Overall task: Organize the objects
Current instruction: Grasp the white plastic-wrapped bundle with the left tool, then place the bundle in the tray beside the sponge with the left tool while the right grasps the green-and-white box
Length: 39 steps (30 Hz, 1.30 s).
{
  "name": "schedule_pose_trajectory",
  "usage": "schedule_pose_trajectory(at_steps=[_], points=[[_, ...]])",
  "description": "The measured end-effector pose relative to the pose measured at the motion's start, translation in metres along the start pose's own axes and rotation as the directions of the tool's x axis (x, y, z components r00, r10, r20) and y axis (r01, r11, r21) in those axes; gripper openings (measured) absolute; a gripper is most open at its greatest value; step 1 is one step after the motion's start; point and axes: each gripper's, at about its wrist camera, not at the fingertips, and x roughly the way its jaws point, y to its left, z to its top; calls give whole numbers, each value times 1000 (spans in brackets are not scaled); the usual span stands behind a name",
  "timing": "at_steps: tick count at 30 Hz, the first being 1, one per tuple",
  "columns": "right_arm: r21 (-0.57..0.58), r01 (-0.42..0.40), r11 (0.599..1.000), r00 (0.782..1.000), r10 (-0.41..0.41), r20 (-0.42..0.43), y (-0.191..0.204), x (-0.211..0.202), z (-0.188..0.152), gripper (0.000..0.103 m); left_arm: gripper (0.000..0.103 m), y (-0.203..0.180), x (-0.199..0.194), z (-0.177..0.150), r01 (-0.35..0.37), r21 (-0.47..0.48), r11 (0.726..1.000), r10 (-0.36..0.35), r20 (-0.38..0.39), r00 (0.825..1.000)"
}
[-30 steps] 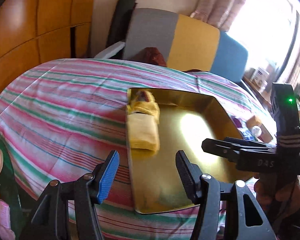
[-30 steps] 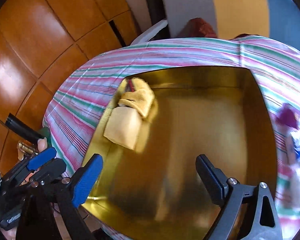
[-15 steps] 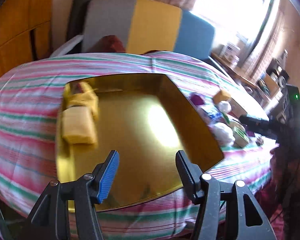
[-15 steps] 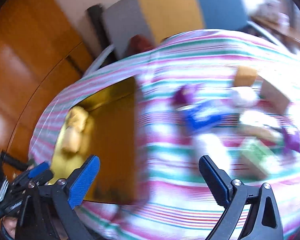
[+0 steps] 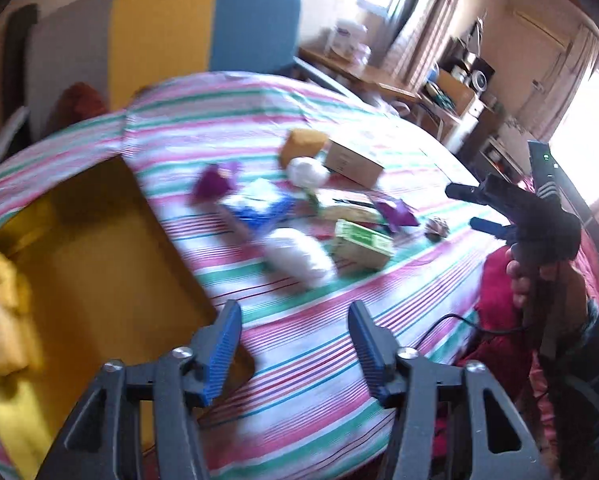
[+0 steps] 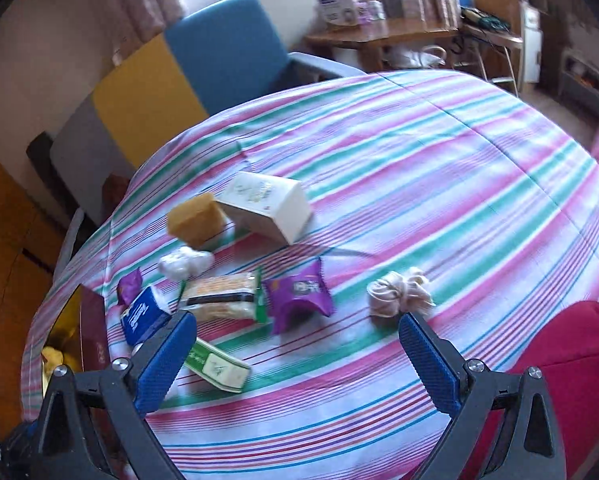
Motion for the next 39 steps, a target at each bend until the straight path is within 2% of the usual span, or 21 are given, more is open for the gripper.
schedule_pose_trajectory(at_steps=[2, 4, 9, 12, 15, 17, 24, 29, 32, 34, 36, 39], points=[[10, -32, 999, 999, 31, 35, -2, -5, 2, 102, 51, -9, 19, 11, 11, -5, 1000, -11, -27, 1000], [14, -70, 997, 997, 70, 34, -2, -7, 0, 102, 51, -16, 40, 21, 1, -16, 1000, -2, -52, 999], [51, -140, 989, 989, 138, 46, -10, -9, -1, 102, 51, -15, 83, 36, -102, -50, 994, 96, -103, 990], [73, -169, 983, 985, 165, 54, -15, -9, 0, 102, 51, -9, 102, 42, -137, -70, 988, 127, -139, 982], [69, -176, 982, 984, 173, 46, -13, -6, 1, 102, 51, -5, 121, 39, -183, -48, 982, 172, -177, 969], [62, -172, 983, 985, 170, 36, -11, -4, 1, 102, 38, -5, 126, 34, -165, -30, 986, 157, -180, 971], [19, -145, 989, 989, 146, -11, -4, 2, 0, 102, 37, -8, 99, 12, -99, -2, 995, 99, -105, 990], [-26, -108, 994, 992, 106, -63, 5, 9, -2, 102, 37, -11, 70, -3, -59, 27, 998, 61, -67, 996], [-130, -71, 989, 990, 53, -133, 25, 21, -6, 96, 37, -13, 51, -10, -35, 29, 999, 36, -47, 998], [-211, -76, 975, 983, 37, -182, 44, 31, -12, 87, 37, -13, 42, -8, -24, 28, 999, 25, -35, 999], [-274, -92, 957, 973, 27, -231, 62, 44, -19, 82, 37, -12, 31, -11, -15, 27, 1000, 16, -21, 1000], [-355, -101, 929, 961, -1, -277, 85, 65, -29, 81, 37, -9, 16, -13, -10, 24, 1000, 10, 0, 1000]])
